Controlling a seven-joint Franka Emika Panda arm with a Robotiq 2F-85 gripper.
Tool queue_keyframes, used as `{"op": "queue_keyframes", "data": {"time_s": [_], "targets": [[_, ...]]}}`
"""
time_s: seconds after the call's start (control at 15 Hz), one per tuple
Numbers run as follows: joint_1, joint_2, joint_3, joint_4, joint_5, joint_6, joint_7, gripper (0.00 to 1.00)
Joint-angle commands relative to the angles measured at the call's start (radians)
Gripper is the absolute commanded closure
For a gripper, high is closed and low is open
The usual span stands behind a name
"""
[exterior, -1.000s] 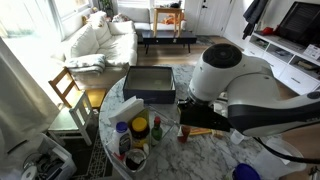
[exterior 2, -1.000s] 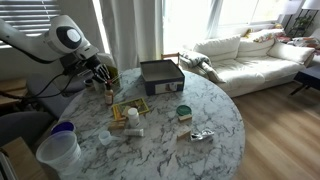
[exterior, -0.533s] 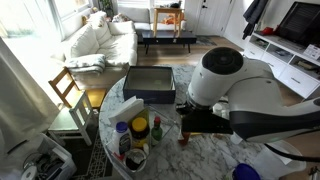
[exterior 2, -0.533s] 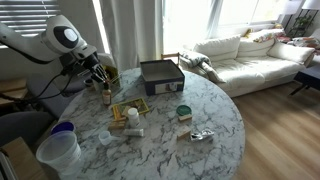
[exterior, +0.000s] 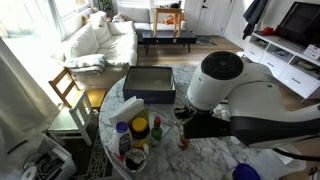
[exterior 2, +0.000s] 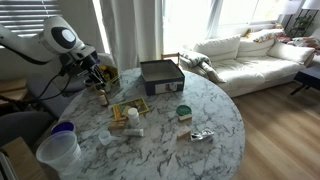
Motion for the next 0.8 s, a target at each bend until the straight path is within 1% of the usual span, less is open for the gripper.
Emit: {"op": "queue_keyframes", "data": {"time_s": [0.0,0.07,0.13,0.2,0.4,0.6,0.73], "targets": [[0.002,-0.023,0.004,-0.016,0.001,-0.023,-0.032,0.16],[0.0,-0.025,0.004,-0.017,0.008,-0.022,-0.042,0.07],[-0.004,-0.029,0.004,-0.018,0.039,-0.025,-0.058,0.01],[-0.006,-0.033,0.003,-0.016,0.06,-0.027,-0.067,0.0],[-0.015,-0.042,0.002,-0.013,0.13,-0.024,-0.132,0.0],[-0.023,-0.036,0.003,-0.004,0.26,-0.021,-0.264,0.0],[-0.027,-0.026,0.001,0.005,0.323,-0.031,-0.333,0.0]]}}
